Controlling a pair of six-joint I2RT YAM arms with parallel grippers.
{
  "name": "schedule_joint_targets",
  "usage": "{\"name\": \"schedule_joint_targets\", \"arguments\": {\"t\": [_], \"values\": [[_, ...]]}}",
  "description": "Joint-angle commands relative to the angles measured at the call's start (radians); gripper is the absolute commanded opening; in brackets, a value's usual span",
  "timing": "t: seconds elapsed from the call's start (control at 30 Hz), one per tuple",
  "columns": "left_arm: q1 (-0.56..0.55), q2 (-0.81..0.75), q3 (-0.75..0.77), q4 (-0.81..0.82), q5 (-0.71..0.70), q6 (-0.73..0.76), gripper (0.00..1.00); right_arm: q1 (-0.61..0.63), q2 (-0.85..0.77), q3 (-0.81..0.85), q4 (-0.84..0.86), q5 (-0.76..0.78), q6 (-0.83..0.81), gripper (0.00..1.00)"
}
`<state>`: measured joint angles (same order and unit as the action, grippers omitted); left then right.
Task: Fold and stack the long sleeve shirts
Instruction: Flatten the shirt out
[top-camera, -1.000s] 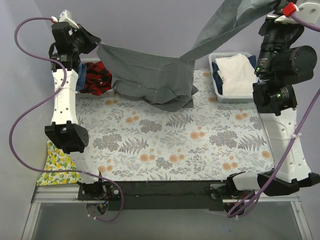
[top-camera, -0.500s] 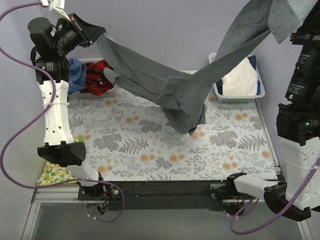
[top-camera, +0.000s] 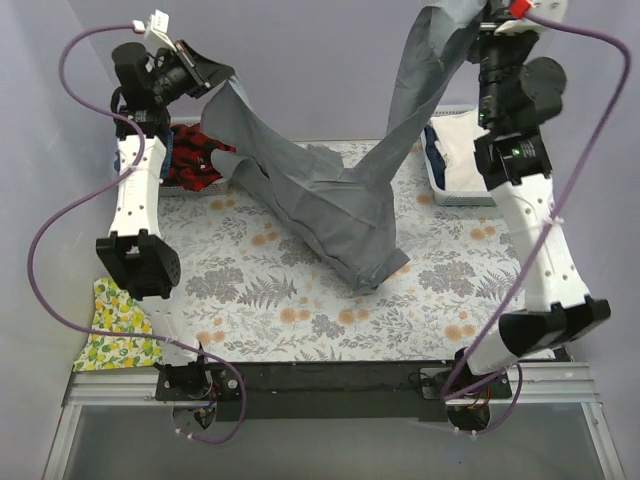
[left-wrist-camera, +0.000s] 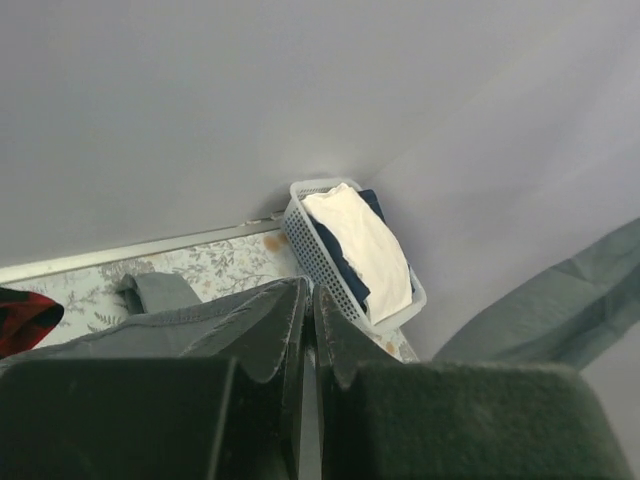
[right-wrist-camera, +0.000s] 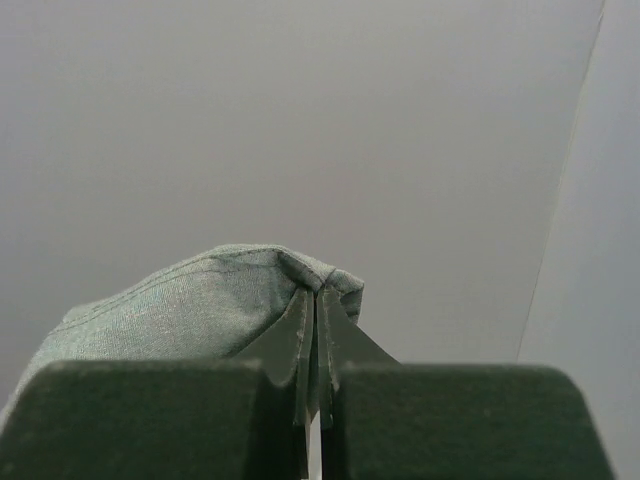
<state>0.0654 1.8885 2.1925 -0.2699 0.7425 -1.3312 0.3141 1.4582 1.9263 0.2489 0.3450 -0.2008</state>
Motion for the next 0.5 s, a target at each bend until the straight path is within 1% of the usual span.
{"name": "schedule_joint_targets", "arguments": {"t": [0.0, 0.03, 0.07, 0.1, 0.13, 0.2, 0.23, 0.27, 0.3, 0.33, 0.37, 0.4, 0.47], "values": [[-0.022, 0.113, -0.008, 0.179, -0.042, -0.104, 0.00, -0.096, 0.074, 0.023, -0.002, -0.023, 0.145, 0.01], [-0.024, 0.182, 0.013, 0.207, -0.035, -0.159, 0.00, -0.112, 0.094, 0.074, 0.000, -0.027, 0.158, 0.01], [-0.024, 0.219, 0.101, 0.225, -0.026, -0.187, 0.00, -0.133, 0.128, 0.100, 0.000, -0.035, 0.165, 0.01], [-0.024, 0.256, 0.136, 0.263, -0.025, -0.209, 0.00, -0.142, 0.145, 0.127, 0.001, -0.044, 0.179, 0.01], [-0.024, 0.285, 0.148, 0.328, -0.029, -0.259, 0.00, -0.148, 0.169, 0.161, 0.006, -0.047, 0.187, 0.01], [-0.021, 0.305, 0.176, 0.461, -0.029, -0.311, 0.00, -0.162, 0.186, 0.230, 0.042, -0.052, 0.184, 0.01], [-0.018, 0.331, 0.205, 0.490, -0.032, -0.354, 0.00, -0.167, 0.198, 0.252, 0.055, -0.058, 0.185, 0.01], [-0.016, 0.342, 0.255, 0.526, -0.037, -0.380, 0.00, -0.171, 0.205, 0.302, 0.070, -0.069, 0.184, 0.01], [-0.013, 0.353, 0.280, 0.599, -0.038, -0.405, 0.00, -0.176, 0.209, 0.328, 0.072, -0.077, 0.185, 0.01], [-0.004, 0.363, 0.292, 0.641, -0.041, -0.460, 0.00, -0.184, 0.212, 0.350, 0.075, -0.080, 0.193, 0.01], [0.000, 0.359, 0.302, 0.676, -0.045, -0.479, 0.00, -0.188, 0.206, 0.370, 0.081, -0.092, 0.193, 0.01], [0.002, 0.350, 0.306, 0.723, -0.048, -0.485, 0.00, -0.190, 0.197, 0.366, 0.107, -0.103, 0.193, 0.01], [0.013, 0.301, 0.294, 0.730, -0.037, -0.473, 0.00, -0.196, 0.142, 0.337, 0.133, -0.129, 0.193, 0.01]]}}
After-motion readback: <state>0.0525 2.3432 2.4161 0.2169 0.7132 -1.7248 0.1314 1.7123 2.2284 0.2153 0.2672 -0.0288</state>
